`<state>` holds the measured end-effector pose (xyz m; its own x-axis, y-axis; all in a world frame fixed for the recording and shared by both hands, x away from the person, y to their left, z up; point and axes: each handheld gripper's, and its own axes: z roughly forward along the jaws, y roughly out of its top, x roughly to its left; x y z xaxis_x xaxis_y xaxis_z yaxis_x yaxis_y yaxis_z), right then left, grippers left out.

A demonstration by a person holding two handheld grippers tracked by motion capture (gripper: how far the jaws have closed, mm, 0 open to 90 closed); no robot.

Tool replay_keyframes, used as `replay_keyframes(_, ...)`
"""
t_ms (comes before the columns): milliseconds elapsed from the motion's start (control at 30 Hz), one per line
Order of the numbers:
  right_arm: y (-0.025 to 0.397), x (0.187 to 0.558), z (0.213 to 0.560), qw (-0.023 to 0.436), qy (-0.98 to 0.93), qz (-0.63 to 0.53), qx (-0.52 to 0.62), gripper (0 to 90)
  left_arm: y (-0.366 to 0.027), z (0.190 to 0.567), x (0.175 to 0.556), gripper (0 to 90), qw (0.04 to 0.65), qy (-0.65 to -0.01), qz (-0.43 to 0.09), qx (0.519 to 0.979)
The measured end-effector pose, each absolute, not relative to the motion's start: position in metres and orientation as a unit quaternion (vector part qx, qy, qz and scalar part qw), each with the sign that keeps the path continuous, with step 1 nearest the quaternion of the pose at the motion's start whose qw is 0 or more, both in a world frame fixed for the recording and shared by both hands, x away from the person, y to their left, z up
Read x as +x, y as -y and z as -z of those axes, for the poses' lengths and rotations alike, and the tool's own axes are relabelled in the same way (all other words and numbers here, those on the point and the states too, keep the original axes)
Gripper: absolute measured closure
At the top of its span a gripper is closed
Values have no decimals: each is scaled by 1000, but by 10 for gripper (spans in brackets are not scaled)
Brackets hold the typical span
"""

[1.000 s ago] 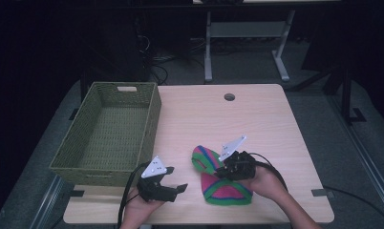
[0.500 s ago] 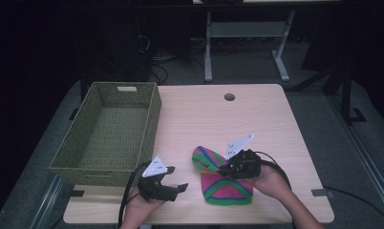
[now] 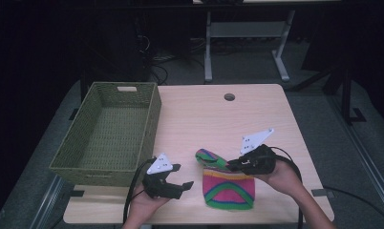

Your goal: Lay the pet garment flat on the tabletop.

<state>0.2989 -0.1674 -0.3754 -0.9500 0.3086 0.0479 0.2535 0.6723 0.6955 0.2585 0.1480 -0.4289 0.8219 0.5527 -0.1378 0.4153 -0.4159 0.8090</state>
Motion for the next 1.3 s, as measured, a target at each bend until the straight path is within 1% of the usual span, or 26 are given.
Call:
replay_keyframes(233, 174, 301, 377, 21, -915, -380, 131, 832, -146, 425, 265, 224, 457, -284, -75, 839)
replay_keyframes(467, 170, 294, 396, 10, -924, -362, 125, 833, -146, 428, 265, 224, 454, -280, -72, 843)
replay_keyframes(600, 170, 291, 401, 3, -924, -364, 115, 835, -142, 427, 267, 240, 453, -271, -70, 846)
replay_keyframes(667, 174, 290, 401, 2, -923, -368, 112, 835, -141, 427, 269, 242, 452, -270, -66, 848)
replay_keyframes(833, 185, 287, 401, 1, -918, -381, 112, 834, -133, 428, 276, 287, 453, -268, -59, 848)
replay_keyframes(967, 192, 286, 405, -3, -915, -387, 112, 834, -123, 430, 279, 302, 447, -261, -51, 854)
replay_keyframes(1100, 200, 284, 407, -4, -910, -398, 114, 834, -111, 432, 280, 303, 432, -245, -50, 867)
replay_keyframes(1300, 210, 283, 407, -2, -907, -406, 114, 835, -105, 438, 286, 296, 427, -252, -31, 868)
